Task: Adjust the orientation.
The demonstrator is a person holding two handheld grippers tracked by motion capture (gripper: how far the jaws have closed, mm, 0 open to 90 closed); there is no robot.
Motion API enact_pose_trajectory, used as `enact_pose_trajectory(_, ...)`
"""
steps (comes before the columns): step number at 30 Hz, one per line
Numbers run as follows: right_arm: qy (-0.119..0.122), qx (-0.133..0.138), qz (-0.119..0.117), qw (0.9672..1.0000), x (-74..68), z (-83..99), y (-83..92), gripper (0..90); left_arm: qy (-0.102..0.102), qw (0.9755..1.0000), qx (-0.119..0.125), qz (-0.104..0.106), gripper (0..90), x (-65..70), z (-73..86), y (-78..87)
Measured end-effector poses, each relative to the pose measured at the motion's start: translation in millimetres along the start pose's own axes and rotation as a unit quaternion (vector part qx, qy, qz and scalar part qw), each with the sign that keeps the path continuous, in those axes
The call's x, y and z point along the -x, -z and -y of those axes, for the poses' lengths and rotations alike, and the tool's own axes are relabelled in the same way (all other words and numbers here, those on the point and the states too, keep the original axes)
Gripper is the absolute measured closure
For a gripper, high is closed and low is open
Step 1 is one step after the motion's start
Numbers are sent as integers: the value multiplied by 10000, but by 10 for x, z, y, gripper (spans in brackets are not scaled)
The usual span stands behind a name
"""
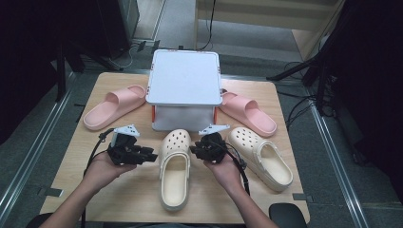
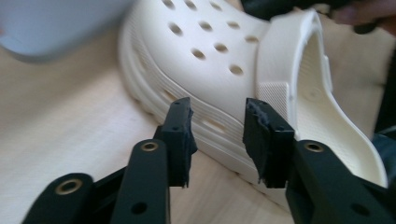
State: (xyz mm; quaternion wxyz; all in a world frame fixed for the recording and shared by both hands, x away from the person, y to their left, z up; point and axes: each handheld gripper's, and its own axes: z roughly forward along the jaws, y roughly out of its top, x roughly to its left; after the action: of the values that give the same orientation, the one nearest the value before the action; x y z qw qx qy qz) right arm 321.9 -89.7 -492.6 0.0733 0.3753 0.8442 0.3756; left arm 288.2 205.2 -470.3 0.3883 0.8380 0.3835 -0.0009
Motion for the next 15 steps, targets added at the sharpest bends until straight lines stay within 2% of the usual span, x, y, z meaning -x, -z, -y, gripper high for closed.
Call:
enact_pose_trajectory(1,0,0,0,10000,0,0,0,661,0,10000,0,0,595,0,0,0)
enact_pose_trajectory(2,-22,70,-14,10000,-27,-3,62,603,-26,10000,56,-74,589,-9,-57,62)
enact_pose_trajectory(4,-36,85,-20,10000,-34,-3,81,585,-34,9999,65,-97,585,-22,-95,96)
enact_pose_trajectory(6,-158,58,-121,9998,-60,-20,181,561,-48,9998,148,-158,596,-56,-209,189)
enact_pose_trajectory(7,-212,101,-140,9996,-64,-31,225,553,-48,9998,148,-158,607,-56,-209,189)
enact_pose_trajectory(8,-279,151,-175,9993,-73,-39,276,544,-53,9995,201,-233,616,-78,-316,268)
enact_pose_trajectory(9,-279,151,-175,9993,-73,-39,276,544,-53,9995,201,-233,621,-78,-316,268)
enact_pose_trajectory(10,-365,209,-275,9987,-88,-44,364,495,-72,9993,262,-257,627,-102,-429,332)
enact_pose_trajectory(11,-365,209,-275,9987,-88,-44,364,495,-72,9993,262,-257,628,-102,-429,332)
enact_pose_trajectory(12,-450,156,-304,9984,-113,-24,407,468,-81,9991,277,-310,629,-135,-540,377)
enact_pose_trajectory(15,-407,117,-385,9984,-170,22,419,456,-58,9993,265,-248,632,-179,-690,433)
